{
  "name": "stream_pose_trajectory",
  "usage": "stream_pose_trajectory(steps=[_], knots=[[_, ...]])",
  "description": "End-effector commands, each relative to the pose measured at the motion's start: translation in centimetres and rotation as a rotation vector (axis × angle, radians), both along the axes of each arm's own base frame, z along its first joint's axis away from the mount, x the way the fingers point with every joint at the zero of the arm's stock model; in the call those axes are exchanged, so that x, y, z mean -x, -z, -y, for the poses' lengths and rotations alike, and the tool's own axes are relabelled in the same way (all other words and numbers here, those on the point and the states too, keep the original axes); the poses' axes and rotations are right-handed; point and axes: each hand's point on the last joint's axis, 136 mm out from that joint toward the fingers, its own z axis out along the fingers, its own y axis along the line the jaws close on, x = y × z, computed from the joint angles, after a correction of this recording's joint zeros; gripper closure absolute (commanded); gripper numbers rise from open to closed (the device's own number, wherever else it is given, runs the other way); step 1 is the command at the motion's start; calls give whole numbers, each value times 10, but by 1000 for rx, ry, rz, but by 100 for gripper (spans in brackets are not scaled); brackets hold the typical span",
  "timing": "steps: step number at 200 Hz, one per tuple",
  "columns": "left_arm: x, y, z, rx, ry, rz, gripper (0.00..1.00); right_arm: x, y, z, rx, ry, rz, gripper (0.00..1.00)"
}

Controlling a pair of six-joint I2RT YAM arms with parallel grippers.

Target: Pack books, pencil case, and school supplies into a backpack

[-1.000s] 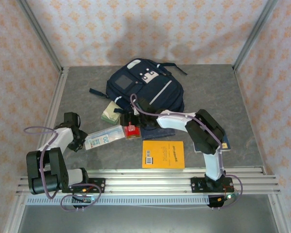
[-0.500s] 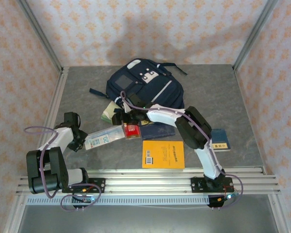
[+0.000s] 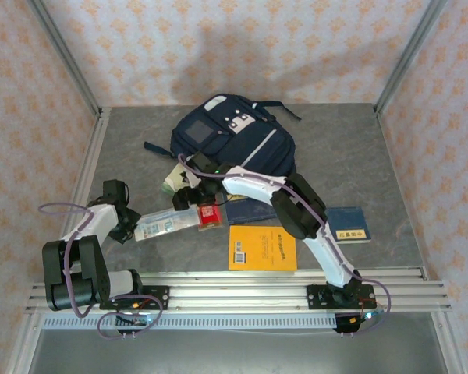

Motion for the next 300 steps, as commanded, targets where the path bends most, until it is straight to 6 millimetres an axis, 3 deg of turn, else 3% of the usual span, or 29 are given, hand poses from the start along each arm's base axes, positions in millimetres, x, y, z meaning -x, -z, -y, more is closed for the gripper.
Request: stream_pose_trajectory(steps=[1, 45, 84, 127, 171, 191, 221, 265, 284, 300], knots=[[2, 15, -3, 1, -30, -9, 100, 32, -6, 10, 23, -25, -109, 22], [0, 13, 0, 14, -33, 8, 100, 24, -57, 4, -179, 64, -220, 24], [-2, 14, 2, 30, -34, 21, 100, 18, -73, -4, -372, 139, -398, 27], [-4, 14, 5, 45, -31, 36, 100, 16, -76, -8, -493, 186, -488, 32], [-6, 13, 8, 60, -27, 51, 100, 17, -70, -19, -493, 205, -480, 37], [-6, 12, 8, 59, -25, 55, 100, 20, -62, -20, -456, 215, -461, 40], [-7, 11, 8, 60, -24, 59, 100, 18, -45, -7, -346, 239, -388, 48], [-12, 5, 9, 67, -13, 89, 100, 16, -34, 8, -231, 243, -300, 86], [-13, -7, 8, 54, -18, 112, 83, 11, -42, 14, -222, 257, -238, 92], [-15, -29, 6, 25, -29, 171, 67, 6, -52, 19, -227, 273, -189, 94]])
